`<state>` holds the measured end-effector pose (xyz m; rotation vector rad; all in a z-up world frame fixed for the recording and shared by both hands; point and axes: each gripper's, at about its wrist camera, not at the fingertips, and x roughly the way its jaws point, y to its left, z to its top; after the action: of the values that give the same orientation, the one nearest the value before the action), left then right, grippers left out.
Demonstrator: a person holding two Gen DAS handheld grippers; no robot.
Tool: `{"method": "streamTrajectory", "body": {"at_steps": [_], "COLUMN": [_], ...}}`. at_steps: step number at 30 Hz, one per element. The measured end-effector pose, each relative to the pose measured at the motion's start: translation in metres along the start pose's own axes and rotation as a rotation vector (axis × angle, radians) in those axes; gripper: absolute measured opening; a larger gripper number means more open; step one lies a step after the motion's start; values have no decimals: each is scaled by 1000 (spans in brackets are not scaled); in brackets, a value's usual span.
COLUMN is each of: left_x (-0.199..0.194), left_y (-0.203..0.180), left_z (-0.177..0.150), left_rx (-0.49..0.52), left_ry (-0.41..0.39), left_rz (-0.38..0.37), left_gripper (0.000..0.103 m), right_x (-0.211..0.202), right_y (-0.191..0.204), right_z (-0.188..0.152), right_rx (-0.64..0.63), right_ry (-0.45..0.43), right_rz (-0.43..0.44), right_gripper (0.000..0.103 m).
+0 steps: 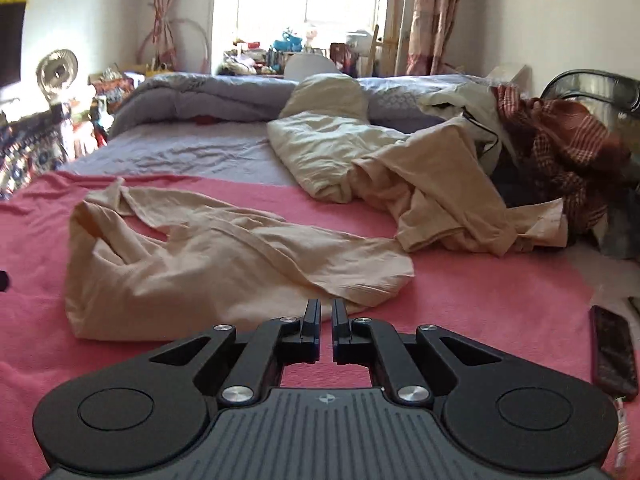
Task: Fold clothes
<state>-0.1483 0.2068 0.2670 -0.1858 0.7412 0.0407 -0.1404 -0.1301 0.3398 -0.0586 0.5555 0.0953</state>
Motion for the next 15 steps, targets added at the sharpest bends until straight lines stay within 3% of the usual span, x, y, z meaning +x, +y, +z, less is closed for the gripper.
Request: {"method": "streamTrajectory", "body": {"at_steps": [1,2,4,6,7,8,9,10,11,15], "left_x": [-2,-5,-21,-39,-46,-53,-60,-65,-67,-60], "left_y": [-6,-9,-9,0,6,11,17,22,26,30], "left_z": [1,2,3,3,2,1,0,-1,-3,-9], "left_rx": [24,40,65,60,46,32,18,14,21,64], "left_ry": [-15,-23,-46,-57,-53,-50,-46,-42,-42,-76], "left_rz": [32,64,103,113,108,103,97,103,119,195], "left_gripper": [103,103,103,103,103,103,103,103,103,103], "right_x": [6,16,44,88,110,131,153,156,153,102], "right_y": [17,38,78,118,139,152,158,152,143,91], "right_z": [7,15,28,38,43,42,37,35,34,31], "right_rx": [-35,-75,-149,-216,-249,-287,-312,-290,-254,-101], "right_ry": [-26,-54,-72,-25,-2,49,119,132,124,42], "right_rz": [22,44,65,46,37,-3,-54,-69,-71,-108], "right_gripper": [22,44,72,74,73,65,53,32,22,14]}}
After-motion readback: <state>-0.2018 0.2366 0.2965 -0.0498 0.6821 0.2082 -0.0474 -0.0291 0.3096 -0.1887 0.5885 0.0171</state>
